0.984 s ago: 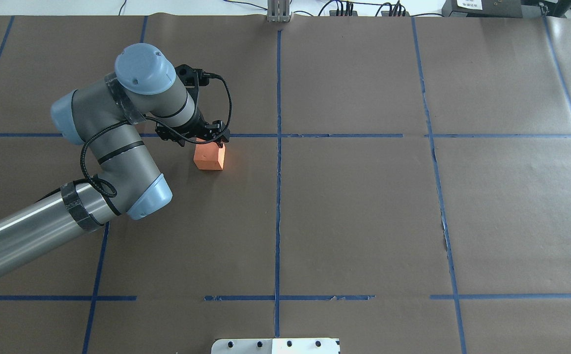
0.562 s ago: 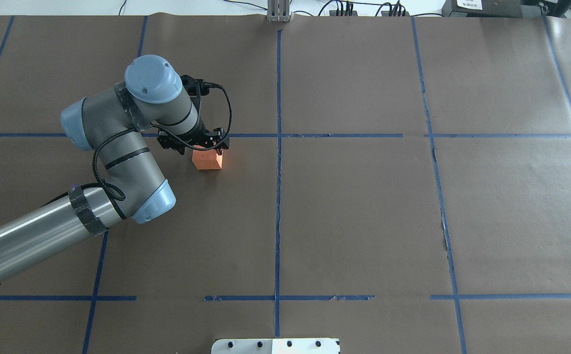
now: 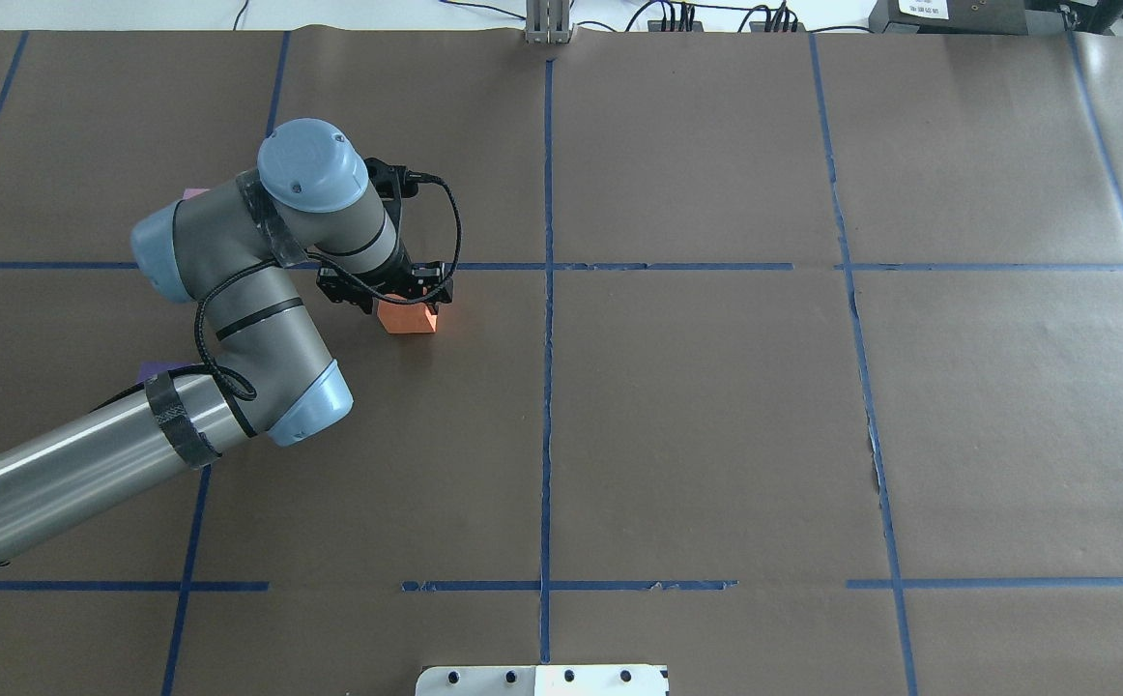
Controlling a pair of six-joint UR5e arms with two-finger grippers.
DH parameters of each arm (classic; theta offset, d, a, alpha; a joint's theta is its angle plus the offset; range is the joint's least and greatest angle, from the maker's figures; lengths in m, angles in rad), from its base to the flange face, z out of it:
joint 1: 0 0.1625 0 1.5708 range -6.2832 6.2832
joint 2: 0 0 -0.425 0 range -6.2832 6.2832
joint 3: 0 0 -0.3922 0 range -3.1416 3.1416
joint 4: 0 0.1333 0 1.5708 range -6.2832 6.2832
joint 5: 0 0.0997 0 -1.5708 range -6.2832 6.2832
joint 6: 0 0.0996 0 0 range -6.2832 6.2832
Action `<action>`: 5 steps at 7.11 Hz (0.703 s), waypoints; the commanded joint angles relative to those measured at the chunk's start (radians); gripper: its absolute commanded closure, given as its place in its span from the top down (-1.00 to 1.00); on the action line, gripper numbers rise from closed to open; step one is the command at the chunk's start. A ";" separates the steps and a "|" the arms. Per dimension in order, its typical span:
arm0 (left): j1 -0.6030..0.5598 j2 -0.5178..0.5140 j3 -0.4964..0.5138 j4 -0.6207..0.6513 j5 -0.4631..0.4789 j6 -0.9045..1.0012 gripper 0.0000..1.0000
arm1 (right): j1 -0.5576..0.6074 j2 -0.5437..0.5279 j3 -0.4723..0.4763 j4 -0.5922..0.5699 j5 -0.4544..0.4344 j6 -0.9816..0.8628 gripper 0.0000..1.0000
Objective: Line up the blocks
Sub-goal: 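Lower the left gripper and close it on the orange cube, then carry the orange cube with the left gripper between the pink and purple cubes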
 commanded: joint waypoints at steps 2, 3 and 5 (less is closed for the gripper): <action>-0.060 0.019 -0.010 0.012 -0.088 0.020 -0.94 | 0.000 0.000 -0.001 0.000 0.000 0.000 1.00; -0.098 0.083 -0.056 0.016 -0.127 0.059 -0.88 | 0.000 0.000 -0.001 0.000 0.000 0.000 1.00; -0.187 0.189 -0.084 0.024 -0.145 0.133 -0.87 | 0.000 0.000 -0.001 0.000 0.000 0.000 1.00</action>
